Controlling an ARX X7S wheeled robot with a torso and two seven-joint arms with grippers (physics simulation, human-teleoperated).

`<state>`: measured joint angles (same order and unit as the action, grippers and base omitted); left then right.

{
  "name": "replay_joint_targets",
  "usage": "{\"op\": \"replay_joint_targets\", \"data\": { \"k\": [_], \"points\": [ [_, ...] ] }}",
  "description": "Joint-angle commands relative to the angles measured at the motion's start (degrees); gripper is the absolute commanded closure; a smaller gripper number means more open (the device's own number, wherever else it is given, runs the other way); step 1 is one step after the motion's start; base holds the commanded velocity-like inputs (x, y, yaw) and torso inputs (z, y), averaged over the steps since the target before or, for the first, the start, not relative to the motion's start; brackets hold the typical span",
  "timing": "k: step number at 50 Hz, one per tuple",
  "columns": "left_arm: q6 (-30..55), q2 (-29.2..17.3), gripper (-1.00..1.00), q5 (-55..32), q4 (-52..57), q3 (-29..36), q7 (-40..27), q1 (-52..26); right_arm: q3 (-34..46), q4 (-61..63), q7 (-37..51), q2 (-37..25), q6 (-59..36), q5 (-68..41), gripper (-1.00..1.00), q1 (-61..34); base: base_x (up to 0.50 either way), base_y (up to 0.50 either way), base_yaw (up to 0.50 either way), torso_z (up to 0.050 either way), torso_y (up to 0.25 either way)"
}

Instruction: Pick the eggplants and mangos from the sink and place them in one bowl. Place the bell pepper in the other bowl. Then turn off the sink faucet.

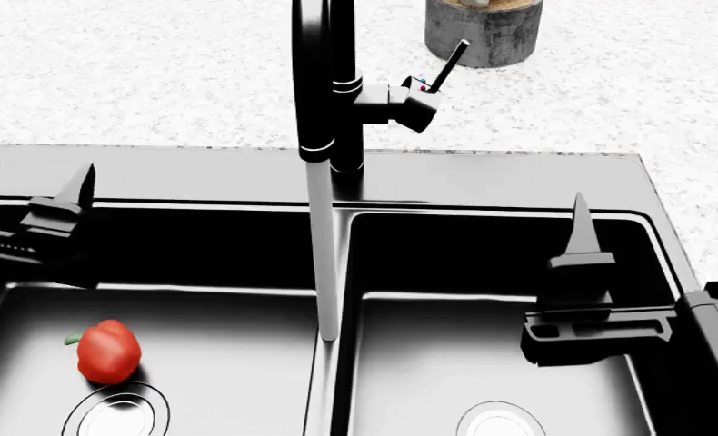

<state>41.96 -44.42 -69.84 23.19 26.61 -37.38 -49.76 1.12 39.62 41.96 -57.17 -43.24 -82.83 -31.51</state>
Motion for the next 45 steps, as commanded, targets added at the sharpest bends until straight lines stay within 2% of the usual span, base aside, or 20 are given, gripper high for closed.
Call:
{"op": "replay_joint_targets", "data": {
  "k": [1, 14, 17, 30, 45],
  "points": [
    [4.1, 8.9, -1.0, 6.7, -17.5, 8.8, 7.5, -6.7, -0.6, -0.3, -0.4, 0.5, 0.4, -0.1, -1.0, 1.0, 0.0, 0.0, 0.0, 0.0, 0.0],
    [0.5, 16.2, -1.0, 12.3, -38.6, 12.7, 15.3, -8.4, -0.2, -0.6, -0.4, 1.2, 0.6, -0.3, -1.0, 1.4, 0.0, 0.0, 0.0, 0.0, 0.0],
    [0.5, 17.5, -1.0, 14.6, -43.7, 14.1, 15.0, -9.1, -0.3, -0.8, -0.3, 1.6, 0.9, -0.1, -1.0, 1.8, 0.0, 0.0, 0.0, 0.0, 0.0],
    [-4.9, 21.4, -1.0, 19.3, -57.8, 16.9, 21.1, -9.5, -0.4, -0.9, -1.2, 2.2, 1.7, 1.0, -1.0, 3.8, 0.0, 0.0, 0.0, 0.0, 0.0],
    [-13.6, 26.3, -1.0, 25.0, -75.3, 19.4, 26.2, -9.5, -0.6, -0.5, 0.5, 0.3, 0.4, -1.9, -1.0, 1.2, 0.0, 0.0, 0.0, 0.0, 0.001]
  ]
}}
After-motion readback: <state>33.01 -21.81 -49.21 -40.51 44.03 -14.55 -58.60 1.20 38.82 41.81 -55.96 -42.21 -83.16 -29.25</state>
